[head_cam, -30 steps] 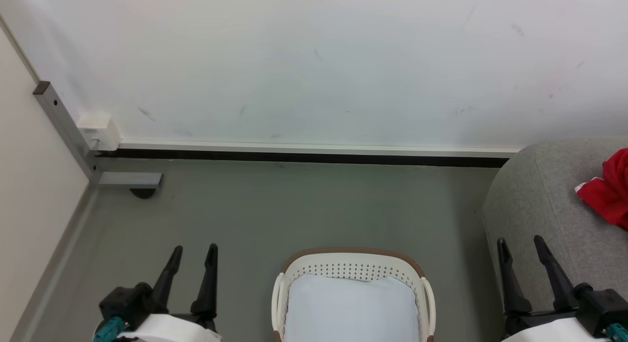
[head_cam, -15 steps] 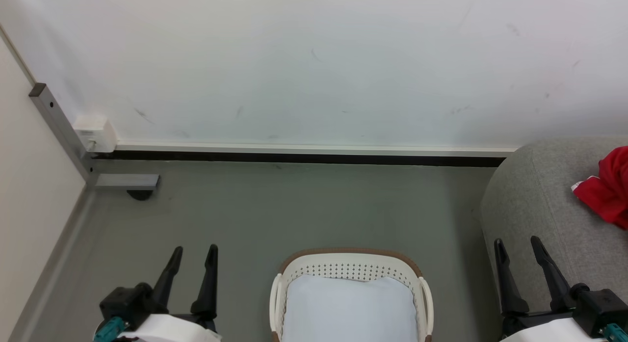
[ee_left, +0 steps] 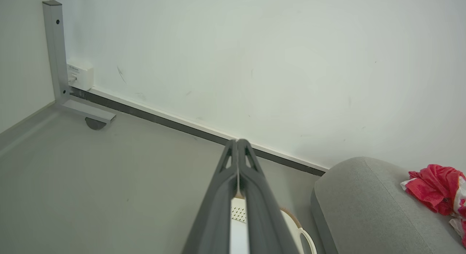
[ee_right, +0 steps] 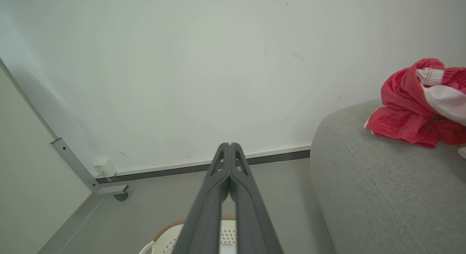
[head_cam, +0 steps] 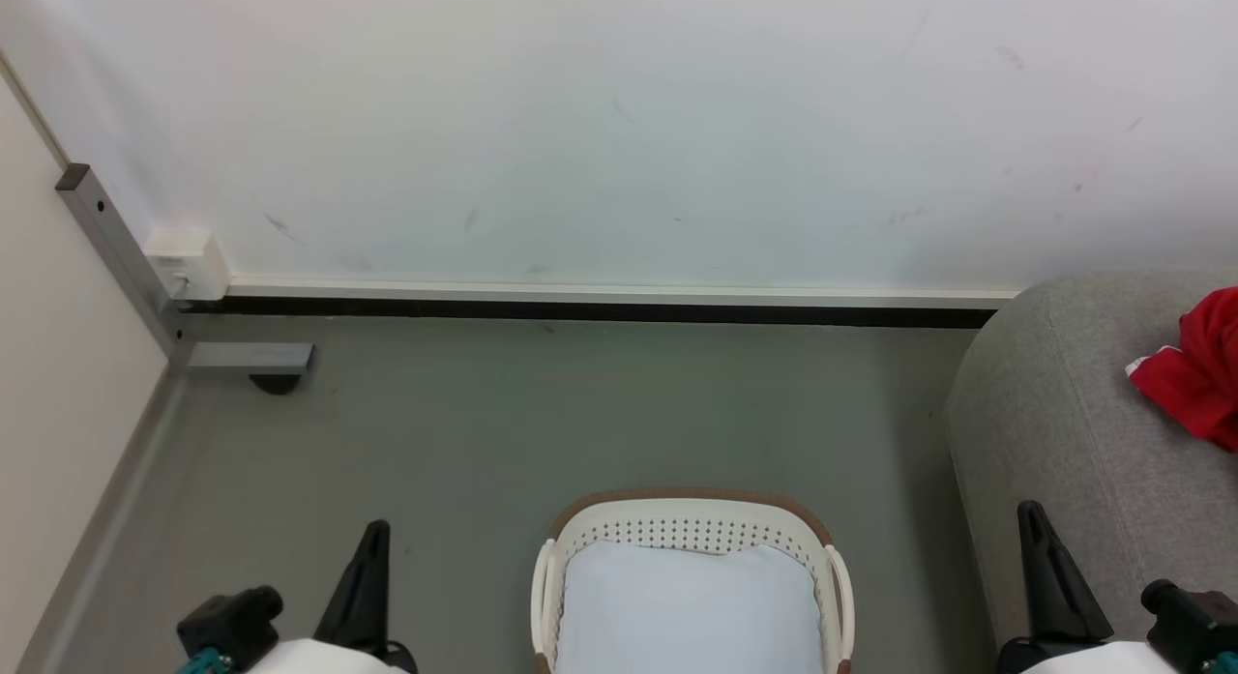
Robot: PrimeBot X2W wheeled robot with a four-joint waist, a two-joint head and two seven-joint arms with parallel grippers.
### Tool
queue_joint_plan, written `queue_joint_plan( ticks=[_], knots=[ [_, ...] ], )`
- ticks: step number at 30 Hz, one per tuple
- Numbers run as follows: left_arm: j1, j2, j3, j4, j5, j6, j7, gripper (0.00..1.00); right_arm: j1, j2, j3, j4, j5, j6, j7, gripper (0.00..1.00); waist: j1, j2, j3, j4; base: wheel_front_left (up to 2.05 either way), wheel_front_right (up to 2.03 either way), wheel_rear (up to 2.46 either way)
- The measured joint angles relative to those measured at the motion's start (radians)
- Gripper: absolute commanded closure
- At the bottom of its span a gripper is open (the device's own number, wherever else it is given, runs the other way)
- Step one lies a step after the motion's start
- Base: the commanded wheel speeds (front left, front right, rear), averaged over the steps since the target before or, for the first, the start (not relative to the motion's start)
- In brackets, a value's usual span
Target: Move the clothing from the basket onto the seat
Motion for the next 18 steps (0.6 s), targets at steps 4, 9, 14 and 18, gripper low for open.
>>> queue_joint_plan(
  ticks=[4,9,14,18],
  knots=[
    [0.0,-0.001,0.009,-0.007,-0.067,0.0,0.017,1.0,-0.001,0.0,-0.008,-0.002,0.069,0.0,0.02,1.0,0.0,0.0,0.0,0.0,0.0,0.0,0.0],
    [0.0,-0.002,0.024,-0.015,-0.148,0.0,0.037,1.0,-0.001,0.001,-0.022,-0.004,0.148,0.0,0.042,1.0,0.0,0.0,0.001,0.001,0.0,0.0,0.0],
    [0.0,-0.004,0.033,-0.019,-0.221,0.0,0.062,1.0,-0.002,0.001,-0.032,-0.007,0.222,0.0,0.064,1.0,0.0,0.0,0.001,0.001,0.0,0.0,0.0],
    [0.0,-0.005,0.041,-0.023,-0.279,0.0,0.076,1.0,-0.003,0.002,-0.039,-0.008,0.28,0.0,0.081,1.0,0.0,0.0,0.002,0.001,0.0,0.0,0.0]
  ],
)
